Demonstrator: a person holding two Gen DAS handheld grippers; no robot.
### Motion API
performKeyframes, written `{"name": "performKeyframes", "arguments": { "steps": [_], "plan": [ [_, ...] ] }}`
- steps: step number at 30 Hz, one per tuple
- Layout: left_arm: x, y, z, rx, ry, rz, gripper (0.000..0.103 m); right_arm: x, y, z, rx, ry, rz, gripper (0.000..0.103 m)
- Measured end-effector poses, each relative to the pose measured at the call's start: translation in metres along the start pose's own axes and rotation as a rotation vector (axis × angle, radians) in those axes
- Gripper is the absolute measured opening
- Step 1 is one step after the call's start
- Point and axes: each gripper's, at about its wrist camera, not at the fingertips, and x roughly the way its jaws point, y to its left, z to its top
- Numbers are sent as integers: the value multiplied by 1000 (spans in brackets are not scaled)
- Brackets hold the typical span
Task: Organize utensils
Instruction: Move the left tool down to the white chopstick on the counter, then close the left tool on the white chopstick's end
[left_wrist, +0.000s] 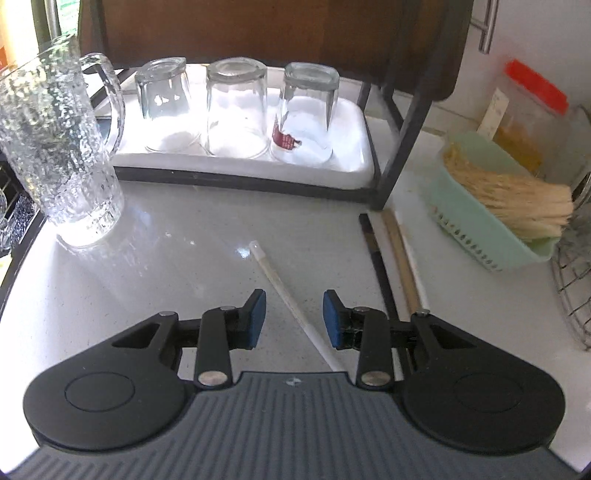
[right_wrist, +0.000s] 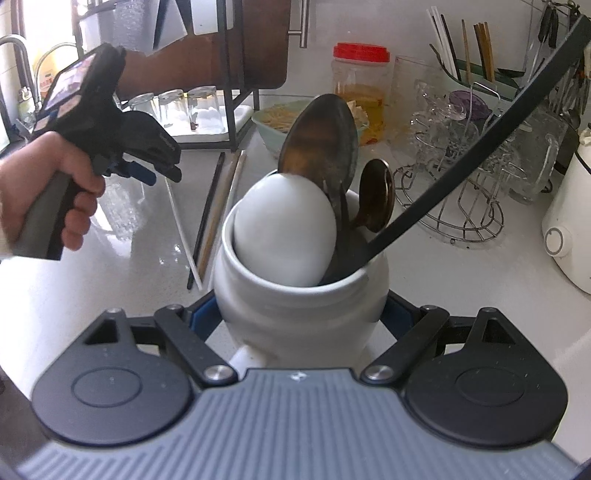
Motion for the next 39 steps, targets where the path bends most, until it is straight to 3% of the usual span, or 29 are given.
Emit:
{"name": "performKeyframes", "arguments": {
  "steps": [4,8,14,30,39],
  "plan": [
    [6,-5,-1,29,5,14,36,0,2,0,7,2,-14,91],
    [8,-8,0,50,9,28,20,0,3,1,13,4,-19,91],
    [5,-5,-1,59,26,13,7,0,2,1,18,10,-23,91],
    [-38,-8,-55,195,115,-104,7,0,0,3,-7,20,9,91],
    [-47,-5,-66,195,145,-121,8,-1,2,2,-37,17,38,91]
  ]
}}
